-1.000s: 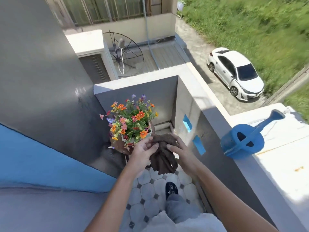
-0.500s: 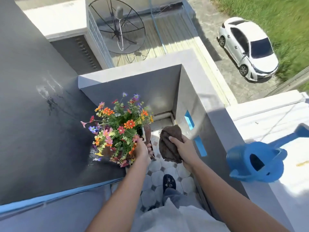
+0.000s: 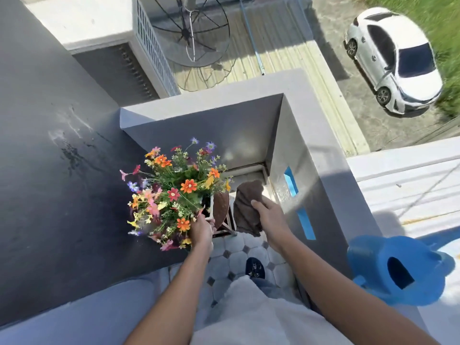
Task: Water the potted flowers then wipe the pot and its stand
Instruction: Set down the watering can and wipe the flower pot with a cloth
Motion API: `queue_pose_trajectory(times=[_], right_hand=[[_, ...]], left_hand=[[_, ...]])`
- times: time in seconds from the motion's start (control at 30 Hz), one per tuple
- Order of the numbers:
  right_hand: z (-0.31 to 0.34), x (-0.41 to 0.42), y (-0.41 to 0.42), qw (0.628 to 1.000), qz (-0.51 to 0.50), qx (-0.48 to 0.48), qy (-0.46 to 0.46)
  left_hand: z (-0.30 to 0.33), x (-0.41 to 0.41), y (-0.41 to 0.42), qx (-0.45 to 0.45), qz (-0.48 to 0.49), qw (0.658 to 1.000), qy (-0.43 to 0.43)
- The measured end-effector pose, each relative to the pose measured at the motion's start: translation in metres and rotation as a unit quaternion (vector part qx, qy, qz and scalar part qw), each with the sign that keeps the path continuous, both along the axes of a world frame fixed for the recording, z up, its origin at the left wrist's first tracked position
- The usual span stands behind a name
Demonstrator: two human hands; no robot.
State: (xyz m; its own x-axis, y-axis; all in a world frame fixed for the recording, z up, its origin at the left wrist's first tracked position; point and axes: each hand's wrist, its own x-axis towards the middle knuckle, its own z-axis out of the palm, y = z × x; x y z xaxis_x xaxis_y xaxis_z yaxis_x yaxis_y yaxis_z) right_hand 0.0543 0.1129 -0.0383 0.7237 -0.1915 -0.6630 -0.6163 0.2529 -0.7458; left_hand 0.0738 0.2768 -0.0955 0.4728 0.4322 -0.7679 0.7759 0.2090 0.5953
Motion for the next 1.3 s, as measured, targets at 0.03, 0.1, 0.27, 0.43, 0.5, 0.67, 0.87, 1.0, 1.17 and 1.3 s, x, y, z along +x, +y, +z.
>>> queue_pose_trajectory(times=[0.03, 0.1, 0.27, 0.43, 0.5, 0.67, 0.87, 1.0, 1.17, 1.3], right_hand=[[0.0, 0.002, 0.001, 1.0, 0.007, -0.004, -0.006], [0.001, 0.006, 0.005, 0.999, 0.024, -0.016, -0.02], [0.017, 0.026, 0.025, 0.992, 0.035, -0.093, -0.08], [0.034, 0.054, 0.059, 0.966, 0.07, -0.211, -0.136], [0.046, 0.057, 0.079, 0.952, 0.078, -0.248, -0.163], [0.082, 0.008, 0.137, 0.901, 0.089, -0.309, -0.293], [0.085, -0.041, 0.159, 0.862, 0.081, -0.329, -0.378], [0.107, -0.013, 0.149, 0.894, 0.002, -0.343, -0.287], [0.149, 0.01, 0.154, 0.887, -0.052, -0.341, -0.306], [0.144, -0.027, 0.182, 0.858, 0.041, -0.339, -0.383]], left_hand=[[0.006, 0.002, 0.009, 0.005, 0.004, 1.0, -0.009], [0.021, 0.005, 0.027, -0.008, 0.01, 1.0, -0.025], [0.067, -0.007, 0.062, -0.132, -0.006, 0.99, -0.057], [0.12, -0.024, 0.079, -0.189, -0.065, 0.977, -0.072], [0.137, -0.026, 0.083, -0.201, -0.083, 0.973, -0.079], [0.172, -0.018, 0.091, -0.229, -0.068, 0.962, -0.129], [0.2, -0.023, 0.113, -0.214, -0.118, 0.957, -0.154], [0.213, -0.037, 0.118, -0.217, -0.142, 0.953, -0.156], [0.228, -0.049, 0.119, -0.259, -0.113, 0.945, -0.164], [0.237, -0.041, 0.127, -0.277, -0.069, 0.94, -0.188]])
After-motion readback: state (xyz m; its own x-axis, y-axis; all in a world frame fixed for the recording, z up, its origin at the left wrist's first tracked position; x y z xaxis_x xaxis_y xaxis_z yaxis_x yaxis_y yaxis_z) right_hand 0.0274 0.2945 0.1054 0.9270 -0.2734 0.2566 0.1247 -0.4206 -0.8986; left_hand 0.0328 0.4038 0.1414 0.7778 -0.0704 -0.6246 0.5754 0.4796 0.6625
